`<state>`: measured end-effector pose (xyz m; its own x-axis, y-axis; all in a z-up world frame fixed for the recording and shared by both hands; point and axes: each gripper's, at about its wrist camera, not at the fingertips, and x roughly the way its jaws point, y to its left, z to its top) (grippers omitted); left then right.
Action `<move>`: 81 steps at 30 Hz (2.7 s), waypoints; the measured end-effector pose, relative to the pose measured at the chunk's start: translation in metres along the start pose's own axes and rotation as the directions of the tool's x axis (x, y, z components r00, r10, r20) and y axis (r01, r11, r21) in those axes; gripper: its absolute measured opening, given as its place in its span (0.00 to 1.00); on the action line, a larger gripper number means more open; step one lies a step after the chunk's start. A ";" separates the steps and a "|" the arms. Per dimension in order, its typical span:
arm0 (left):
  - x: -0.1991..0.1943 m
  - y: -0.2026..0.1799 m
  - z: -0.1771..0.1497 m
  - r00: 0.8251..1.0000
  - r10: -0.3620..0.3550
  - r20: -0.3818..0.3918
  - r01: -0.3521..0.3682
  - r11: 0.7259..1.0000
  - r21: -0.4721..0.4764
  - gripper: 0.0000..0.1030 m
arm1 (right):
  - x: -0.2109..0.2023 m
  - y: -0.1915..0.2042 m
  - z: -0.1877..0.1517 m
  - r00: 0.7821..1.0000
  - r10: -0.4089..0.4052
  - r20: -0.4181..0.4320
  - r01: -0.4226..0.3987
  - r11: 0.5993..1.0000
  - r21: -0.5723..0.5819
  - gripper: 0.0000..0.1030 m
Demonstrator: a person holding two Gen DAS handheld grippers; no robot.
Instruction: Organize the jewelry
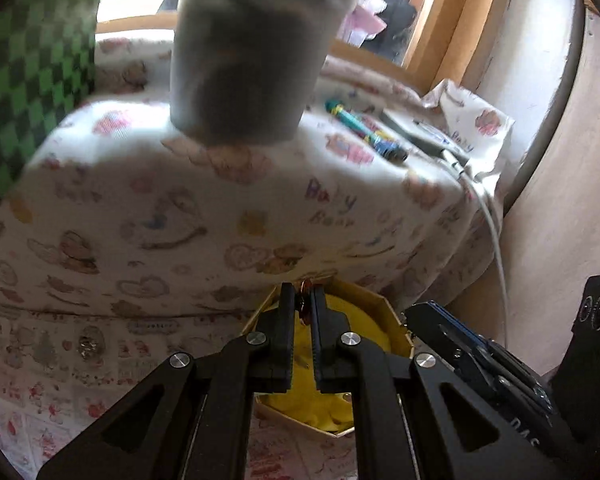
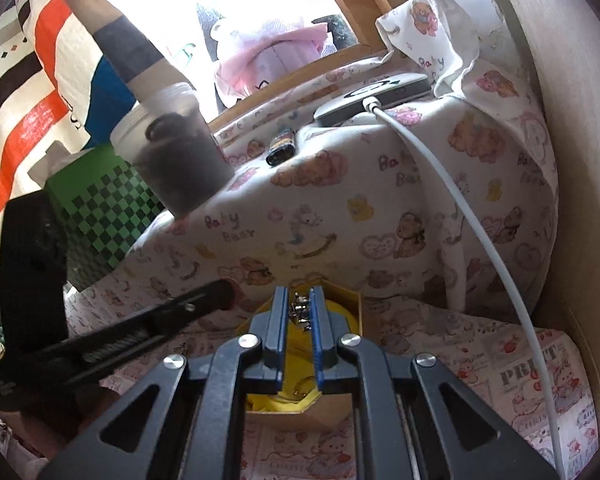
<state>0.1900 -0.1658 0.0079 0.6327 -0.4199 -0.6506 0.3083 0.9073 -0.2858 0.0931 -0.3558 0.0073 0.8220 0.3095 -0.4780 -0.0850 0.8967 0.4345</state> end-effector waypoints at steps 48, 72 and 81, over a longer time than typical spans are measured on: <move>-0.178 0.123 -0.073 0.832 0.376 0.408 -0.381 0.922 -0.073 0.93 | -0.021 0.095 -0.043 0.999 -0.005 0.050 0.017 0.971 -0.240 0.77; -0.160 0.167 -0.070 0.855 0.423 0.301 -0.380 0.905 -0.194 1.00 | 0.001 0.100 -0.047 0.990 -0.056 -0.129 0.028 0.977 -0.211 0.95; -0.166 0.178 -0.071 0.865 0.418 0.276 -0.343 0.896 -0.280 1.00 | 0.033 0.120 -0.052 0.940 -0.105 -0.326 0.067 0.990 -0.127 0.69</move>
<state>0.0894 0.0667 0.0154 0.8727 0.0105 -0.4882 -0.1403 0.9630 -0.2300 0.0806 -0.2216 0.0034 0.5978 0.2997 -0.7435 -0.1008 0.9482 0.3011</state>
